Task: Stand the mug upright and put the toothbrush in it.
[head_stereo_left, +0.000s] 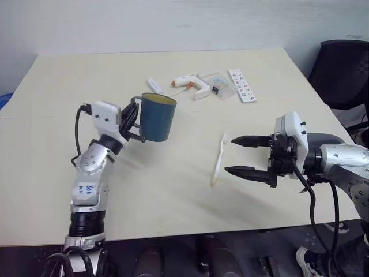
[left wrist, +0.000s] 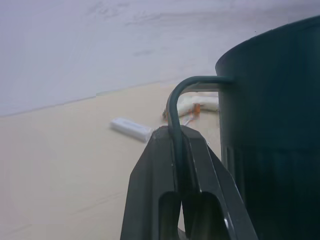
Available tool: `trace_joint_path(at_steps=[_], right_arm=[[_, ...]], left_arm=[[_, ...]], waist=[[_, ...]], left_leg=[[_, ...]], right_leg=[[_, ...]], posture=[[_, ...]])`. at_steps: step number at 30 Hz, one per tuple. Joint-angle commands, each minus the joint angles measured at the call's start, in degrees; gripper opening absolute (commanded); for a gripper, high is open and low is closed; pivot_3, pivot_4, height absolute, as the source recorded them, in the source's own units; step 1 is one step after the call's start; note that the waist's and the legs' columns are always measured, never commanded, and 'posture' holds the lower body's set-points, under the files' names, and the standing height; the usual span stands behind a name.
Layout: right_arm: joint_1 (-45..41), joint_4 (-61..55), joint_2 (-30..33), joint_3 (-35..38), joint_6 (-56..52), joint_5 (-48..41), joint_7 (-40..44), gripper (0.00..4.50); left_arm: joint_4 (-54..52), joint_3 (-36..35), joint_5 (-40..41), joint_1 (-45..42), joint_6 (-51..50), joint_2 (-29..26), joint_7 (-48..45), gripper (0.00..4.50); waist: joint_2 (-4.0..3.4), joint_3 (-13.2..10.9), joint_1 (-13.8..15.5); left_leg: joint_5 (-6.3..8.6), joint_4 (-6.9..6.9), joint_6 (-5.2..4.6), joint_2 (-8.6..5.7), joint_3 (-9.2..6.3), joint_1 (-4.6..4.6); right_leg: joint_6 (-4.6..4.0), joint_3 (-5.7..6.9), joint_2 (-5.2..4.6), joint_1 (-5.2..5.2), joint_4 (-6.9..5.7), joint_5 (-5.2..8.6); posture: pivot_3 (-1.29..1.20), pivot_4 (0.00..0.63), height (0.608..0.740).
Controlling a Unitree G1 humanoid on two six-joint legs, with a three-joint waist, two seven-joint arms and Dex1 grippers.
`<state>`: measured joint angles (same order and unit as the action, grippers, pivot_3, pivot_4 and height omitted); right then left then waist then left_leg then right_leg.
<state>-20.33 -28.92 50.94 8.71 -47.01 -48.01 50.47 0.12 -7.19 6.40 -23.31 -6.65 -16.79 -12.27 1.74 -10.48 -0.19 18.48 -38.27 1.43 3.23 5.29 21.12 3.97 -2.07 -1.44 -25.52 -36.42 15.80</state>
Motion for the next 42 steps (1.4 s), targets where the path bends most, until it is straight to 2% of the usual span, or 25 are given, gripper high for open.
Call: trace_joint_path(at_steps=[1, 6, 7, 11, 14, 15, 17, 20, 24, 28, 31, 36, 42], right_arm=[[0.7, -2.4, -0.4, 3.0, -0.3, -2.1, -1.4, 4.5], [1.3, -2.8, -0.2, 3.4, -0.5, -2.8, -2.5, 4.5], [1.4, -2.7, -0.2, 3.4, -0.4, -2.8, -2.6, 4.5], [1.8, -2.5, 0.0, 3.5, -0.4, -3.1, -2.9, 4.5], [1.3, -1.2, -2.1, 4.7, -2.8, -6.7, -6.3, 4.5], [1.0, -0.7, -3.2, 5.0, -3.6, -7.8, -8.0, 4.5], [0.8, -0.5, -4.3, 5.1, -4.6, -8.8, -9.9, 4.5], [0.4, -0.3, -6.5, 3.2, -6.4, -7.6, -15.0, 4.5], [-1.2, 1.0, -9.3, 1.8, -9.3, -6.5, -21.7, 4.5], [-4.9, 3.0, -15.2, 0.0, -15.3, -5.2, -33.6, 4.5], [-6.4, 2.9, -18.9, 0.2, -18.2, -6.3, -37.7, 4.5], [-7.3, 2.8, -21.7, 0.4, -19.5, -6.1, -39.5, 4.5], [-7.0, 2.6, -20.6, -0.9, -18.5, -3.3, -38.5, 4.5]], left_arm=[[3.9, 2.0, -4.3, 0.6, 5.7, 0.0, 1.5, 0.04], [5.8, 1.9, -3.1, 1.4, 3.9, -0.4, -0.5, 0.04], [5.3, 1.5, -1.8, 1.9, 3.0, -0.4, -1.7, 0.55], [0.7, 0.2, 0.9, 4.1, 1.1, -1.9, -5.0, 1.52], [-4.1, -1.8, 3.5, 6.5, -1.7, -4.4, -7.5, 2.46], [-6.7, -3.4, 6.2, 7.7, -4.7, -5.8, -9.1, 2.87], [-10.3, -5.4, 9.7, 9.0, -8.9, -7.6, -10.8, 3.4], [-17.0, -9.4, 16.4, 11.4, -17.5, -13.1, -15.0, 4.23], [-21.9, -12.8, 22.9, 15.3, -23.7, -20.1, -21.7, 4.23], [-26.6, -18.7, 32.8, 21.3, -32.2, -32.6, -35.6, 4.23], [-26.3, -21.1, 32.8, 23.7, -30.6, -37.8, -41.1, 4.23], [-19.7, -18.2, 30.4, 16.4, -29.0, -34.8, -35.1, 4.23], [-13.6, -9.3, 25.2, 5.6, -28.4, -20.3, -21.1, 4.23]], waist=[[0.0, 0.0, 0.0], [0.0, 0.0, 0.1], [0.0, 0.0, 0.1], [0.0, 0.0, 0.0], [0.02, 0.0, -0.1], [0.02, 0.0, 0.0], [0.02, 0.0, -0.1], [0.02, 0.0, -0.2], [0.01, 0.0, -0.5], [0.07, 0.0, -1.5], [0.02, 0.0, -1.6], [-0.09, -0.1, -1.4], [-0.03, 0.0, -1.4]], left_leg=[[0.0, 0.0, 0.0, 0.0, 0.0, 0.01], [0.0, 0.0, -0.04, -0.02, -0.02, 0.03], [0.0, -0.01, -0.04, -0.01, -0.01, 0.03], [0.0, 0.0, -0.04, 0.0, -0.02, 0.03], [0.0, 0.01, -0.04, 0.06, -0.03, 0.02], [0.0, 0.0, -0.04, 0.18, -0.04, 0.02], [-0.01, -0.01, -0.03, 0.33, -0.01, 0.0], [-0.01, 0.0, -0.03, 0.37, -0.01, 0.0], [0.0, 0.03, -0.03, 0.38, -0.01, -0.01], [0.0, 0.02, 0.0, 0.41, -0.01, 0.04], [0.0, 0.09, 0.04, 0.42, -0.02, 0.02], [0.0, 0.15, 0.06, 0.29, -0.02, 0.03], [0.02, 0.14, -0.02, 0.28, -0.02, 0.14]], right_leg=[[0.0, 0.01, 0.0, 0.0, 0.01, 0.0], [0.06, 0.01, -0.03, 0.0, 0.02, -0.03], [0.06, 0.02, -0.03, 0.0, 0.02, -0.03], [0.06, 0.02, -0.02, 0.0, 0.02, -0.03], [0.06, 0.0, -0.03, -0.01, 0.02, -0.03], [0.05, -0.02, -0.06, -0.01, 0.02, -0.03], [0.05, -0.02, -0.03, -0.01, -0.01, -0.04], [0.04, -0.01, -0.02, -0.01, 0.0, -0.03], [0.02, -0.03, -0.03, -0.02, 0.02, -0.02], [-0.1, 0.0, -0.05, -0.07, 0.01, 0.05], [-0.23, 0.02, -0.05, -0.11, -0.01, 0.12], [-0.27, 0.07, 0.07, -0.13, 0.0, 0.15], [-0.03, 0.02, 0.03, -0.12, 0.14, 0.01]], posture=[[0.0, 0.15, 0.74], [0.0, 0.15, 0.74], [0.0, 0.15, 0.74], [0.0, 0.15, 0.74], [0.0, 0.15, 0.74], [0.0, 0.15, 0.74], [0.0, 0.15, 0.74], [0.0, 0.15, 0.74], [0.0, 0.15, 0.74], [0.0, 0.15, 0.74], [0.0, 0.15, 0.74], [0.0, 0.15, 0.74], [0.0, 0.15, 0.74]])
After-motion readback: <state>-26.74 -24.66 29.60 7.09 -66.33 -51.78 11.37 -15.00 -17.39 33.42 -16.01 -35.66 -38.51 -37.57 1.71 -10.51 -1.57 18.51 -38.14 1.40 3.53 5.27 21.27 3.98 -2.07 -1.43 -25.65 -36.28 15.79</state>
